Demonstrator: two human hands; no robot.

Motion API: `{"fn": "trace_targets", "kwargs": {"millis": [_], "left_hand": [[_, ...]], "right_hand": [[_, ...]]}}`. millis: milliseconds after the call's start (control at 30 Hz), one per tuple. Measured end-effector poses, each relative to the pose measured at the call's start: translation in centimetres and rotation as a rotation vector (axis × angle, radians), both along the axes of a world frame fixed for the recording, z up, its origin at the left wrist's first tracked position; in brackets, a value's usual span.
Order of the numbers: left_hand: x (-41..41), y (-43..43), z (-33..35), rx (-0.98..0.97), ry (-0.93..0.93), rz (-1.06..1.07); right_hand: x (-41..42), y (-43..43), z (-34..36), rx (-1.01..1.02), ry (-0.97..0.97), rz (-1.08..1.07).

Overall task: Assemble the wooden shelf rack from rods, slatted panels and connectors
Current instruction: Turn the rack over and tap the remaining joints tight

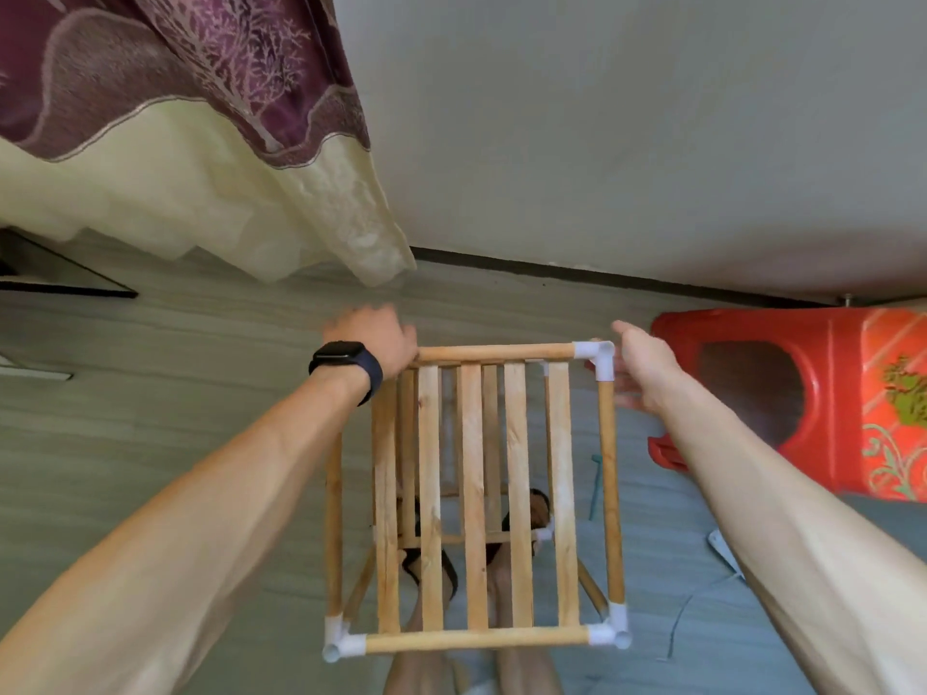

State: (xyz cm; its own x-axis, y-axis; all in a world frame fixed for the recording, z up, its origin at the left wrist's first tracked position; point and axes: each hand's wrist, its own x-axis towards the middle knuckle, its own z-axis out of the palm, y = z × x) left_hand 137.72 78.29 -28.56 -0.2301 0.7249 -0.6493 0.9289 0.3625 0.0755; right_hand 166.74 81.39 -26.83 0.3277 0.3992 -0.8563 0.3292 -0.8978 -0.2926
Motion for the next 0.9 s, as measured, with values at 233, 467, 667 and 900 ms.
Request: {"fn": "trace_targets", "kwargs": {"millis": [233,467,667,900], "left_hand": [[13.7,4.0,1.8,-0.106,-0.43,0.014],[20.0,7.3,1.3,-0.522,-0.653,0.333],[21.4,8.1,1.5,-0.555,-0.497,0.4],[23.4,7.9,1.7,-0.502,-0.376,0.4]], "right_hand": [[2.9,0.1,-1.3,-0.224,0.379,-0.203],[4.4,-1.0,-4.6,-0.216,0.547,-0.391],[5.6,-1.4,-6.8,-0.291,0.669,-0.336],[5.7,-1.6,-8.3,-0.274,0.778,-0.467]]}}
